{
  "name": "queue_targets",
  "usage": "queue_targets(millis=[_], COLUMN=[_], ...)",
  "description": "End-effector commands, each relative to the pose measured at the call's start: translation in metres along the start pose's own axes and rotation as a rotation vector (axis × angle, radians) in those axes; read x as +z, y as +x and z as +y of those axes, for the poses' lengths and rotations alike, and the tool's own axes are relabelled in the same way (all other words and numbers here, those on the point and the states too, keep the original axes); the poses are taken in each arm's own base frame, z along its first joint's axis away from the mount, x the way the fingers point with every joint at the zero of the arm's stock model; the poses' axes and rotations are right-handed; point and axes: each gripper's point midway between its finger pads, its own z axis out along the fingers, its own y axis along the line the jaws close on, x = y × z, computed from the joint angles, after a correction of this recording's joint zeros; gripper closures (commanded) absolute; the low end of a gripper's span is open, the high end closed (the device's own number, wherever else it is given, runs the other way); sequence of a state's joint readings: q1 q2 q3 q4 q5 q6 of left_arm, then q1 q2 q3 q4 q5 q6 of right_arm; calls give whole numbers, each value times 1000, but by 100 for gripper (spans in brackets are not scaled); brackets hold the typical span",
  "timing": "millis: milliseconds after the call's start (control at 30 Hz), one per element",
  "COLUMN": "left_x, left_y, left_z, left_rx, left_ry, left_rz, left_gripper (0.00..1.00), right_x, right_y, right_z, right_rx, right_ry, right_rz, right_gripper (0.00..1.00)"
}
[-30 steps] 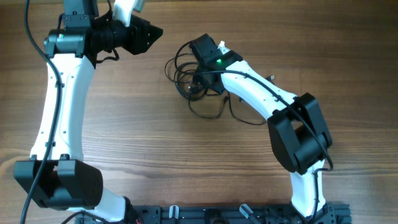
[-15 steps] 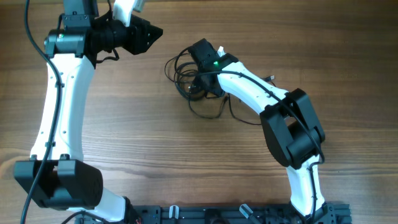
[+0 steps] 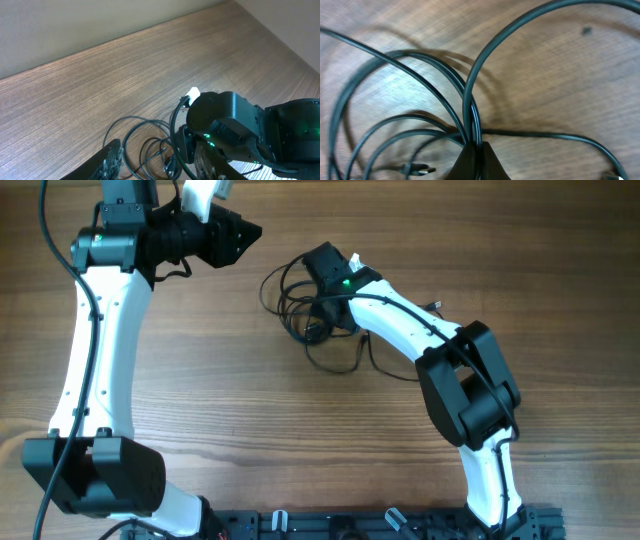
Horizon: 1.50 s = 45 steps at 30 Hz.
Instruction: Untangle cables
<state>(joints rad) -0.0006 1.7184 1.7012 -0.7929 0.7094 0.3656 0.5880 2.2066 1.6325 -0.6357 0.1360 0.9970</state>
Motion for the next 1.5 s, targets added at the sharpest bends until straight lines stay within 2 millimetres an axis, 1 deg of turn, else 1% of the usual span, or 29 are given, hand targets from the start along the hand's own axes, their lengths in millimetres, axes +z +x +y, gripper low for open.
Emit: queue_targets(millis=[0, 67, 133, 233, 300, 333, 467, 600, 700, 733, 767, 833, 900, 967, 1033, 1167, 1267, 1367, 1467], left_x=[-7, -7, -7, -7, -7, -7, -7, -7, -7, -7, -7, -7, -7, -7, -7, -8, -8, -8, -8], left_y=[-9, -9, -8, -8, -8, -7, -6, -6, -6, -6, -6, -6, -6, -8, -9, -11, -11, -11, -11], left_z=[-6, -6, -6, -6, -6, -6, -7, -7, -7, -7, -7, -7, -9, -14, -20, -29, -29, -29, -29], left_rx=[40, 39, 38, 35, 35, 34, 30, 30, 29, 29, 29, 29, 29, 28, 26, 26, 25, 25, 25], left_ry=[16, 16, 17, 18, 18, 19, 20, 21, 22, 22, 22, 22, 34, 60, 98, 146, 148, 149, 149], left_rz=[-28, -28, -25, -23, -22, -21, -18, -17, -16, -16, -16, -16, -19, -27, -36, -51, -51, -51, -51], left_gripper=[51, 51, 51, 50, 48, 48, 48, 48, 48, 48, 48, 48, 48, 48, 47, 46, 46, 46, 46], right_x=[-1, -15, -37, -73, -97, -116, -169, -228, -277, -288, -307, -329, -346, -353, -356, -357, -357, -355, -350], right_y=[-15, -30, -51, -82, -96, -103, -109, -106, -111, -111, -112, -115, -119, -119, -117, -115, -115, -120, -129], right_z=[4, 8, 9, 9, 9, 11, 23, 39, 49, 52, 56, 57, 53, 53, 53, 55, 55, 51, 41], right_rx=[-39, -51, -56, -58, -73, -105, -201, -279, -347, -364, -386, -396, -390, -400, -405, -422, -422, -406, -373], right_ry=[-20, -47, -81, -133, -168, -211, -340, -488, -594, -621, -668, -703, -705, -716, -726, -736, -736, -703, -635], right_rz=[-39, -71, -118, -187, -222, -234, -260, -303, -394, -416, -452, -500, -549, -562, -563, -556, -557, -576, -608], right_gripper=[96, 96, 96, 96, 96, 96, 96, 96, 96, 96, 96, 96, 96, 96, 96, 96, 96, 96, 96])
